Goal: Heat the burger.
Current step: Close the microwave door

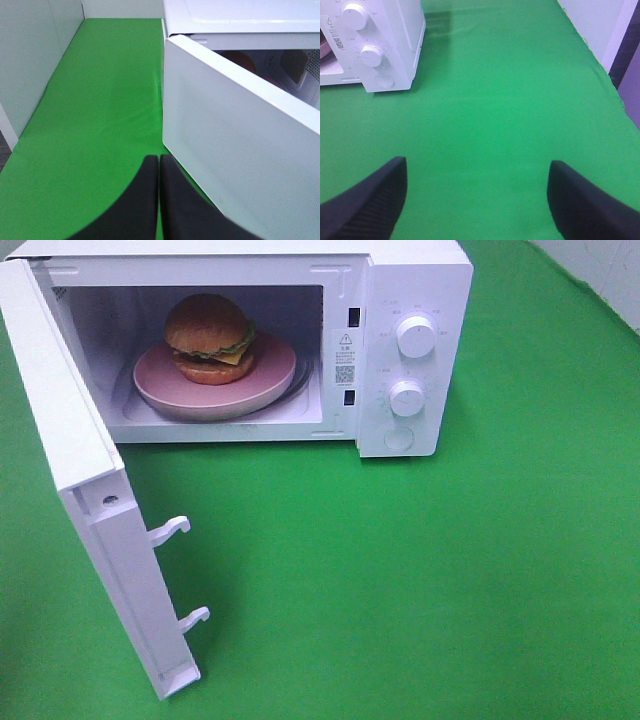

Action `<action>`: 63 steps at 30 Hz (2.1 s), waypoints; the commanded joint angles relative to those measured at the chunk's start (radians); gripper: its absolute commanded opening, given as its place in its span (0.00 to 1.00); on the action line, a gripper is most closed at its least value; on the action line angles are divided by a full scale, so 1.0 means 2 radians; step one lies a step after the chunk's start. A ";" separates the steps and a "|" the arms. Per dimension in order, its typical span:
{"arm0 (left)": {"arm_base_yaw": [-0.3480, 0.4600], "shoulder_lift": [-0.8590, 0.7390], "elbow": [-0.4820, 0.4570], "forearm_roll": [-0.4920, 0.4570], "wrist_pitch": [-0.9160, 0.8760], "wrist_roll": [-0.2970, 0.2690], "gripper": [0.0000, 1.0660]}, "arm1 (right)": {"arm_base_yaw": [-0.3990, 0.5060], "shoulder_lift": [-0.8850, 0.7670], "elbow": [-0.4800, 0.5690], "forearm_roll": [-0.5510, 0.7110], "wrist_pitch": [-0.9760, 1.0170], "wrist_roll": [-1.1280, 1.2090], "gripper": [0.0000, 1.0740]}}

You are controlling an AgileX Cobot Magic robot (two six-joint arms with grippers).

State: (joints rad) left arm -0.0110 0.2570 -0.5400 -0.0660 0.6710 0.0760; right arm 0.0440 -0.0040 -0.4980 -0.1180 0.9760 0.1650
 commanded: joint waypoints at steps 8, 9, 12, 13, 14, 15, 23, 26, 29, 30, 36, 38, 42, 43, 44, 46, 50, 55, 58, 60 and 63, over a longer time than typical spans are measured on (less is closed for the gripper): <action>-0.001 0.088 0.078 0.002 -0.235 -0.001 0.00 | -0.003 -0.014 0.001 -0.002 -0.007 0.004 0.70; -0.001 0.088 0.078 0.002 -0.235 -0.001 0.00 | -0.003 -0.014 0.001 -0.002 -0.007 0.004 0.70; -0.001 0.115 0.115 0.002 -0.336 -0.001 0.00 | -0.003 -0.014 0.001 -0.002 -0.007 0.004 0.70; -0.001 0.115 0.115 0.002 -0.336 -0.001 0.00 | -0.003 -0.014 0.001 -0.002 -0.007 0.004 0.70; -0.001 0.131 0.134 0.002 -0.391 -0.001 0.00 | -0.003 -0.014 0.001 -0.002 -0.007 0.004 0.70; -0.001 0.131 0.134 0.002 -0.391 -0.001 0.00 | -0.003 -0.014 0.001 -0.002 -0.007 0.004 0.70; -0.001 0.219 0.178 0.002 -0.533 -0.041 0.00 | -0.003 -0.014 0.001 -0.002 -0.007 0.004 0.70; -0.001 0.256 0.183 0.007 -0.561 -0.046 0.00 | -0.003 -0.014 0.001 -0.002 -0.007 0.004 0.70; -0.001 0.280 0.183 0.015 -0.574 -0.046 0.00 | -0.003 -0.014 0.001 -0.002 -0.007 0.004 0.70; -0.001 0.303 0.183 0.024 -0.588 -0.047 0.00 | -0.003 -0.014 0.001 -0.002 -0.007 0.004 0.70; -0.001 0.373 0.182 0.078 -0.632 -0.125 0.00 | -0.003 -0.014 0.001 -0.002 -0.007 0.004 0.70; -0.001 0.393 0.182 0.115 -0.654 -0.142 0.00 | -0.003 -0.014 0.001 -0.002 -0.007 0.004 0.70; -0.001 0.427 0.182 0.172 -0.704 -0.166 0.00 | -0.003 -0.014 0.001 -0.002 -0.007 0.004 0.70; -0.001 0.445 0.182 0.203 -0.727 -0.175 0.00 | -0.003 -0.014 0.001 -0.002 -0.007 0.004 0.70; -0.001 0.445 0.182 0.203 -0.727 -0.175 0.00 | -0.003 -0.014 0.001 -0.002 -0.007 0.004 0.70; -0.001 0.493 0.171 0.241 -0.758 -0.192 0.00 | -0.003 -0.014 0.001 -0.002 -0.007 0.004 0.70; -0.001 0.528 0.153 0.269 -0.766 -0.206 0.00 | -0.003 -0.014 0.001 -0.002 -0.007 0.004 0.70; -0.013 0.575 0.129 0.295 -0.772 -0.222 0.00 | -0.003 -0.014 0.001 -0.002 -0.007 0.004 0.70; -0.020 0.582 0.125 0.295 -0.772 -0.221 0.00 | -0.003 -0.014 0.001 -0.002 -0.007 0.004 0.70; -0.055 0.611 0.112 0.283 -0.770 -0.198 0.00 | -0.003 -0.014 0.001 -0.002 -0.007 0.004 0.70; -0.070 0.622 0.111 0.254 -0.774 -0.188 0.00 | -0.003 -0.014 0.001 -0.002 -0.007 0.004 0.69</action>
State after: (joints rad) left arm -0.1420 1.5000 -0.3100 0.4610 -0.8650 -0.3100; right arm 0.0440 -0.0040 -0.4980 -0.1170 0.9760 0.1650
